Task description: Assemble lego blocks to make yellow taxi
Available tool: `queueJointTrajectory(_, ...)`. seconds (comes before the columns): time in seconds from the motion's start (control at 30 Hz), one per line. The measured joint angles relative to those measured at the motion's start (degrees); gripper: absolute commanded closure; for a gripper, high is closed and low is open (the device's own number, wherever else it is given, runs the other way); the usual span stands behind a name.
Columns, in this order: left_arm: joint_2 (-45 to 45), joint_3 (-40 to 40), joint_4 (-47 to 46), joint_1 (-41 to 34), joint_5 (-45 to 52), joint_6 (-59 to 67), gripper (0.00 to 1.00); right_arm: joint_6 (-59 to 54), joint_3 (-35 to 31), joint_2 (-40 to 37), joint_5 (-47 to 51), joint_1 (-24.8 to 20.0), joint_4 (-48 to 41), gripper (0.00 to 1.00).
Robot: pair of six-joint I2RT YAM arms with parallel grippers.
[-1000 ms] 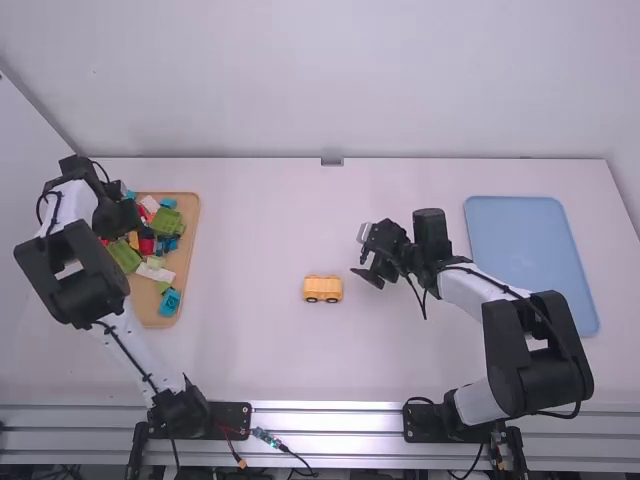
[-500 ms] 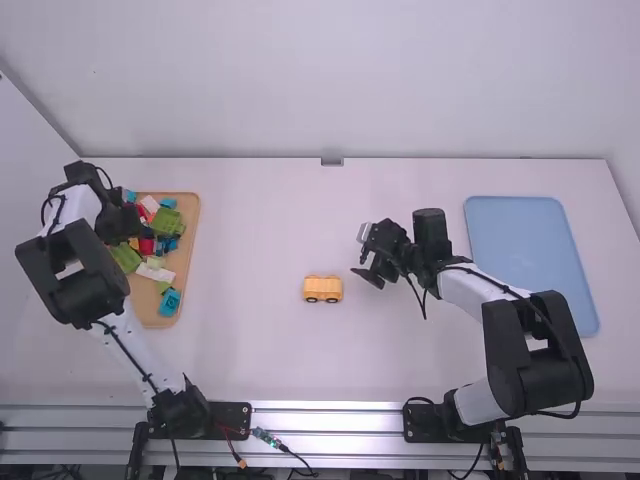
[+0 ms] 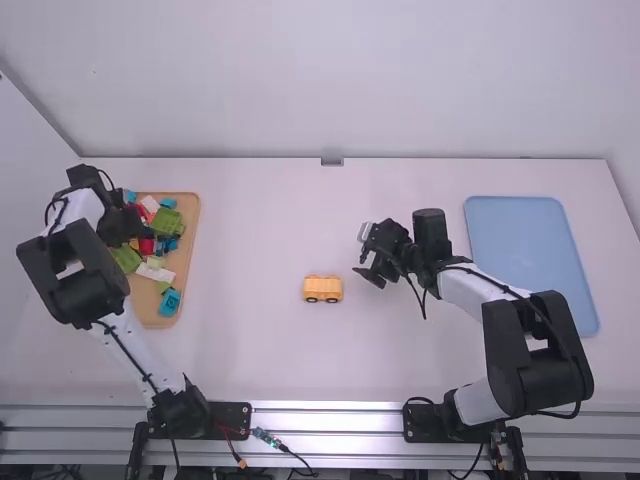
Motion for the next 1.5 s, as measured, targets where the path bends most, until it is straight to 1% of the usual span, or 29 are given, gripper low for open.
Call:
queueJointTrajectory(0.3,0.0,-1.2,3.1,0.0,-0.2,0.0,0.63,0.0,0.0,0.0,0.1,0.0,0.0,0.01)
queueJointTrajectory(0.4,0.0,-1.6,4.4,0.0,-0.2,-0.2,0.67,0.0,0.0,0.0,0.2,0.0,0.0,0.01)
queueJointTrajectory(0.53,0.0,-1.7,4.5,0.0,-0.2,-0.3,0.68,0.0,0.0,0.0,0.1,0.0,0.0,0.01)
queueJointTrajectory(0.87,0.0,-1.7,-1.0,0.0,-1.3,-0.2,0.66,0.0,0.0,0.0,0.1,0.0,-0.1,0.01)
queueJointTrajectory(1.03,0.0,-1.7,-0.7,0.0,-3.2,-0.9,0.61,0.0,0.0,0.0,0.1,0.0,-0.1,0.01)
queueJointTrajectory(1.2,0.0,-1.6,-0.4,0.0,-3.5,-1.5,0.60,0.0,0.0,0.0,0.1,0.0,0.0,0.01)
queueJointTrajectory(1.4,0.0,-1.7,1.0,0.0,-2.3,-1.5,0.60,0.0,0.0,0.0,0.1,0.0,-0.1,0.01)
queueJointTrajectory(1.5,0.0,-1.7,2.1,0.0,-2.0,-1.5,0.64,0.0,0.0,0.0,0.1,0.0,-0.1,0.01)
